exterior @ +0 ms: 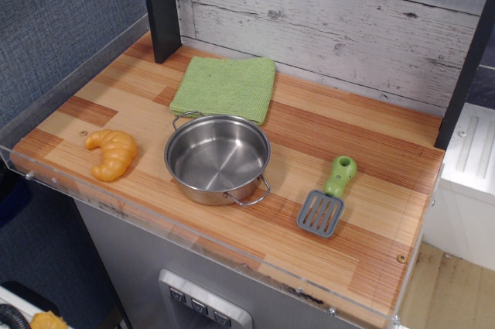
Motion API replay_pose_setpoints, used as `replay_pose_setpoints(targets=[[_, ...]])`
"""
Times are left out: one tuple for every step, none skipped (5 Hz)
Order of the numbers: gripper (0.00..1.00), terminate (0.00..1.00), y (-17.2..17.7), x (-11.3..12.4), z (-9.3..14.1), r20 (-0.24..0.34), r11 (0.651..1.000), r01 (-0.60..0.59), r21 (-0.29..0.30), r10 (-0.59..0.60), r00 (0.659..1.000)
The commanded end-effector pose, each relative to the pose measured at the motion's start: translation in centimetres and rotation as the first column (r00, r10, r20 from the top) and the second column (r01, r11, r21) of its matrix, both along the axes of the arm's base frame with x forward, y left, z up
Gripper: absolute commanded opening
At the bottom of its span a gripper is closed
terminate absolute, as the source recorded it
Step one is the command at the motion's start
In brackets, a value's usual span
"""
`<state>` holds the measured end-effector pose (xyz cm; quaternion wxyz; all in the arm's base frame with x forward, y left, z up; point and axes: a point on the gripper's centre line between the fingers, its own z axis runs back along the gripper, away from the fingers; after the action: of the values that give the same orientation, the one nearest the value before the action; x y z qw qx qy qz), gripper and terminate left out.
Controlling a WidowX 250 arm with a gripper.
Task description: Move the towel to the top right corner of the table
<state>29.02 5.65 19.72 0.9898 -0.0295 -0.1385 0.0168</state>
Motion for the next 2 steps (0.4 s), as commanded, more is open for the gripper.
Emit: replay_pose_setpoints(targets=[[1.0,0.0,2.0,4.0,-1.7,0.043,0.998,-0.042,0.04,0.04,0.998],[1.0,0.0,2.8,5.5,-3.6,0.078,0.997,-0.056,0.047,0.052,0.996]])
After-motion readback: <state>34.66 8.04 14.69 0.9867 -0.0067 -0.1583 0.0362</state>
